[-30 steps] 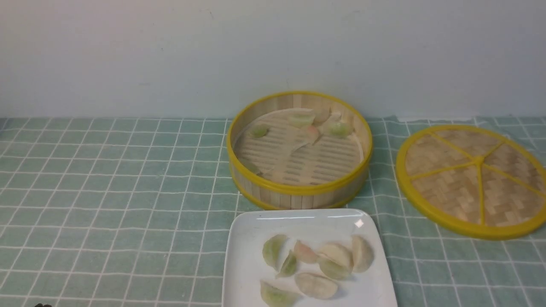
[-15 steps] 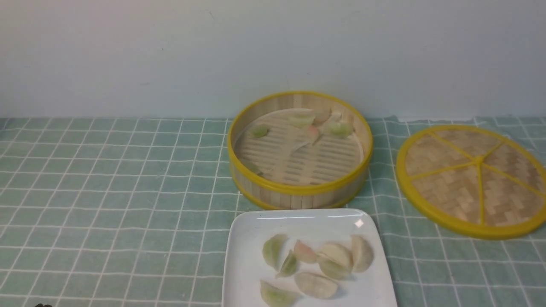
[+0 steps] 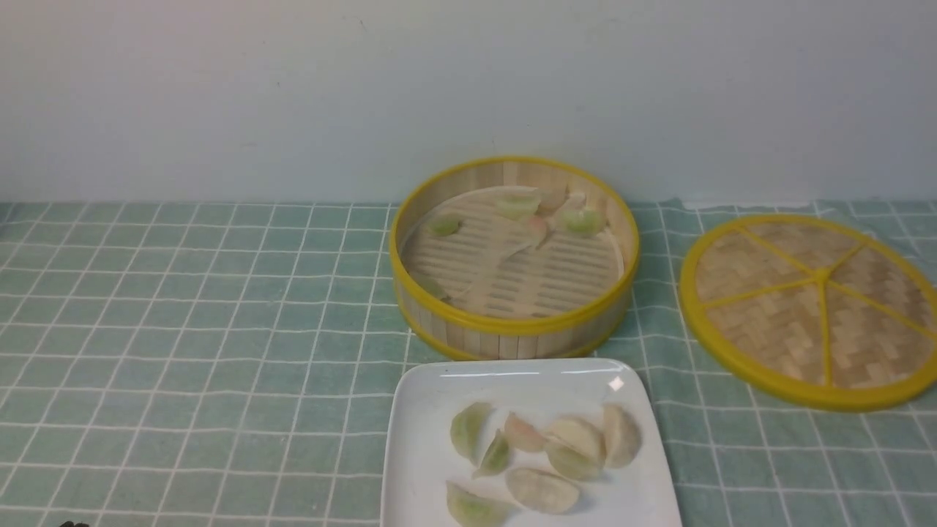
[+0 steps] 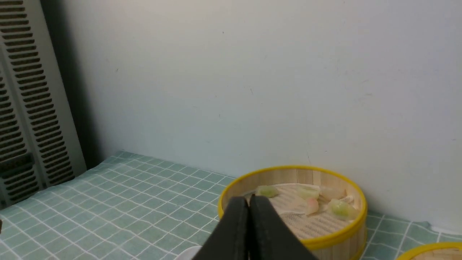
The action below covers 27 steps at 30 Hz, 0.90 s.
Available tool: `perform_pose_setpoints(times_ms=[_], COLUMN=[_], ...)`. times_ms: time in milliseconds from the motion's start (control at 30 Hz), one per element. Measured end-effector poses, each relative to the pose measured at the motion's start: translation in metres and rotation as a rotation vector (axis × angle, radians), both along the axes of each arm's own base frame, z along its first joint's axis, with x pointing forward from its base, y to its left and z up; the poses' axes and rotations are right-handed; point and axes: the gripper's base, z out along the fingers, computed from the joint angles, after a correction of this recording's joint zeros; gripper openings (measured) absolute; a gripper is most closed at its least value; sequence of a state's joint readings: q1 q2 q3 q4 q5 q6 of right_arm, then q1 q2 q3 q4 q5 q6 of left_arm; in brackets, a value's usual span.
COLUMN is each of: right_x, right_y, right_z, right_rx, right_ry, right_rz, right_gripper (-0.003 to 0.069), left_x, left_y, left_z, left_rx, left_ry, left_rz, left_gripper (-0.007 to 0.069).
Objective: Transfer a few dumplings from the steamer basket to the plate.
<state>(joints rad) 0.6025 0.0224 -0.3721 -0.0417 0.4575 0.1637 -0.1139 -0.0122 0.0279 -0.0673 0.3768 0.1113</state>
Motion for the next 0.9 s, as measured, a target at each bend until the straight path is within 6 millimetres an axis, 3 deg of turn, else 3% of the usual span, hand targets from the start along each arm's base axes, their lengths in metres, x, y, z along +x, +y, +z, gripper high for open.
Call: perform_pose_setpoints(times_ms=[200,367,500,667,700,733,800,900], right_x=[0.0,0.003,0.011,0.027,0.027,0.03,0.032,0.032], right_y=[-0.002,-0.008,-0.012,-0.017,-0.017,-0.018,-0.018,-0.018], right_z=[0.0,-0.011,-0.034,-0.088,-0.088,-0.109,-0.12,-0.12], right_rx=[-0.012,-0.055,-0.123,-0.21,-0.212,-0.235,-0.24,-0.233], right_ry=[-0.011,0.052,0.121,0.212,0.212,0.241,0.258,0.237], right_rz=[-0.038,-0.295,-0.449,-0.579,-0.583,-0.602,-0.612,-0.615], right_gripper=[-0.0015,-0.0015,-0.0015,-0.0015,-0.0015,-0.0015,-0.0015,-0.0015], left_x=[0.0,0.0,0.0,0.0,0.0,0.0,0.0,0.0], left_y=[0.0,0.0,0.0,0.0,0.0,0.0,0.0,0.0], left_z=[0.0,0.0,0.0,0.0,0.0,0.0,0.0,0.0], left_rx=[0.0,-0.001,-0.001,-0.001,-0.001,-0.001,-0.001,-0.001], left_ry=[0.0,0.0,0.0,0.0,0.0,0.0,0.0,0.0], left_rz=[0.0,0.0,0.0,0.0,0.0,0.0,0.0,0.0], left_gripper=[-0.0006,-0.0006,-0.0006,-0.0006,-0.0006,-0.0006,-0.0006,-0.0006])
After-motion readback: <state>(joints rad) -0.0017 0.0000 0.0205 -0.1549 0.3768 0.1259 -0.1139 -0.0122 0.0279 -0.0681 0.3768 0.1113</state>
